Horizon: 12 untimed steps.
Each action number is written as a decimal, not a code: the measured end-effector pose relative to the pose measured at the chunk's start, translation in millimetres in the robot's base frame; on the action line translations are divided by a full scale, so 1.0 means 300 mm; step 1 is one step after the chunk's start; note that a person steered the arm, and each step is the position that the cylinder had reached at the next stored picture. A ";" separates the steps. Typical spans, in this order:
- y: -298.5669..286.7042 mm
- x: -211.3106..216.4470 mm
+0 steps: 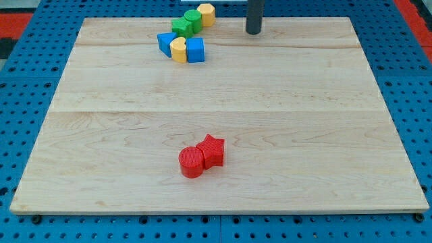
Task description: Keep blue cube at center
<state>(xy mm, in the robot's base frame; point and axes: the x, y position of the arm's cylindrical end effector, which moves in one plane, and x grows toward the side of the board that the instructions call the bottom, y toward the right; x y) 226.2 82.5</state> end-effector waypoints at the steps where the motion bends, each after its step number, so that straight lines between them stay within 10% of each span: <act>1: -0.023 -0.002; 4: -0.513 0.202; 12: -0.141 0.331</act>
